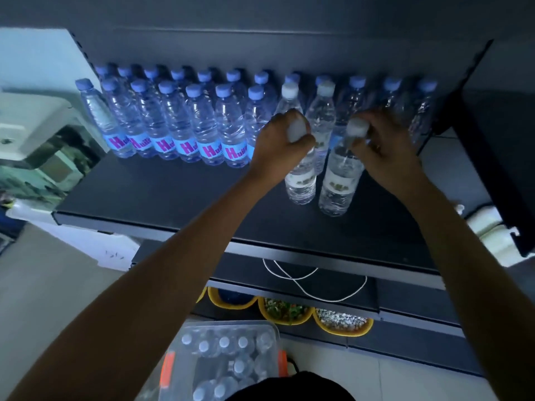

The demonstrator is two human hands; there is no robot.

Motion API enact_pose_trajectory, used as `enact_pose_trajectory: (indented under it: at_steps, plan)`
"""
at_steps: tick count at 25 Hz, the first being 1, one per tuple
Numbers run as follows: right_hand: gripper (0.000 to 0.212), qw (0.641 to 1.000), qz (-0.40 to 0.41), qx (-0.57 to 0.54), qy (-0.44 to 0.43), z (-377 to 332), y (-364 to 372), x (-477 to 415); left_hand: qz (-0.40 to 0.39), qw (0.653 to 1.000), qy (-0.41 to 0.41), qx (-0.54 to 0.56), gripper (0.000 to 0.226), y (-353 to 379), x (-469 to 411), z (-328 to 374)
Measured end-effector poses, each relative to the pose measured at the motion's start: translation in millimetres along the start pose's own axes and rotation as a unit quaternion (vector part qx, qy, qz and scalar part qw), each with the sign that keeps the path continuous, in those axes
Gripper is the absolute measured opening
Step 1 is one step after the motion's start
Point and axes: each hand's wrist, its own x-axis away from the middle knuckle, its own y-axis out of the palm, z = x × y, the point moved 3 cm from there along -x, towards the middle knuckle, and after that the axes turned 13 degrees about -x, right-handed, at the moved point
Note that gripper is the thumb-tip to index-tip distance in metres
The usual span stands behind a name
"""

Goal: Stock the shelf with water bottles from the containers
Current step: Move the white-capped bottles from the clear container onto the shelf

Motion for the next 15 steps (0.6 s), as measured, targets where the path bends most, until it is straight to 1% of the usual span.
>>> enact_pose_trajectory:
  at_steps: [2, 5, 8, 11, 13, 15]
  plan:
    - [0.038, 1.0, 0.024, -0.019, 0.0, 6.1, 5.3, 14.3, 0.011, 1.0, 0.021, 0.001, 0.038, 7.8, -2.0, -3.5]
    - [0.053, 0.986, 0.083, -0.122, 0.084, 13.5, 18.3, 45.2, 0.021, 1.0, 0.003, 0.022, 0.056, 16.7, 3.1, -15.8]
    - [0.065, 0.97, 0.087, -0.173, 0.149, 27.1, 35.0, 72.2, 0.015, 0.999, -0.015, 0.037, 0.072, 37.3, 25.5, -38.9]
    - [0.079, 0.964, 0.097, -0.153, 0.195, 40.5, 58.5, 89.5, 0.005, 0.997, -0.064, 0.034, 0.071, 63.5, 46.3, -54.8]
    - [0.079, 0.961, 0.106, -0.138, 0.214, 46.9, 65.0, 95.4, 0.01, 0.993, -0.113, 0.02, 0.064, 74.4, 52.4, -56.1]
    - [0.077, 0.96, 0.101, -0.141, 0.22, 52.7, 61.6, 97.4, 0.024, 0.99, -0.137, 0.019, 0.056, 80.7, 54.1, -53.5]
